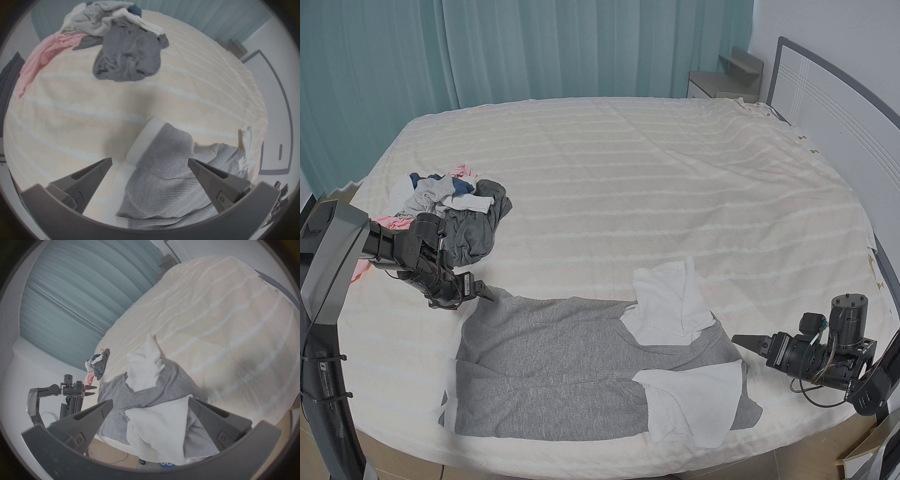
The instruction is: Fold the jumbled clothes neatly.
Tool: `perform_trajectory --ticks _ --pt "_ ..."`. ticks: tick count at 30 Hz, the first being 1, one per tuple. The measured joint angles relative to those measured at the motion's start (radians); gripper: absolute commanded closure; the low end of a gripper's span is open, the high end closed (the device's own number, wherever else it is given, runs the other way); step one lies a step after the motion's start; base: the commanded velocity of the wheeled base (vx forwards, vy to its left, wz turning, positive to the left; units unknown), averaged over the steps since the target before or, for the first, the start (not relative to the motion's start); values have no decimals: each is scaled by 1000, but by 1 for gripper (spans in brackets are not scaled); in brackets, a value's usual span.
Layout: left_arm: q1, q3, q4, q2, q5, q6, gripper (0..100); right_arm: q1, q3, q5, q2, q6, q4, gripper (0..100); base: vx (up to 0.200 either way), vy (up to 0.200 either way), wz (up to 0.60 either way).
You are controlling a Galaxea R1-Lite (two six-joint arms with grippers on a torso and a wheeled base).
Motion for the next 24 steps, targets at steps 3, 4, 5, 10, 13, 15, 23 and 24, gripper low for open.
perform_trajectory --ticks 3,4,5,10,13,15,23,24 --pt "2 -1 -26 10 -20 29 0 9 -3 0 -17 0 16 0 0 0 0" --pt "2 -2 -31 13 -20 33 0 12 -3 0 -23 0 19 0 0 0 0" --pt "1 -3 -39 19 -19 37 0 15 -4 0 -29 0 20 0 0 0 0" --pt "1 -4 -81 41 -16 38 0 21 -7 -1 -56 -1 33 0 0 0 0" --pt "1 -4 -87 53 -21 37 0 21 -9 -2 -69 -1 51 0 0 0 0" --pt "0 -6 -98 63 -22 37 0 24 -11 -1 -76 -1 62 0 0 0 0" --pt "-11 -16 -136 100 -24 32 0 33 -31 -2 -92 -1 101 0 0 0 0" --pt "-12 -18 -139 103 -24 31 0 34 -33 -2 -92 -1 108 0 0 0 0"
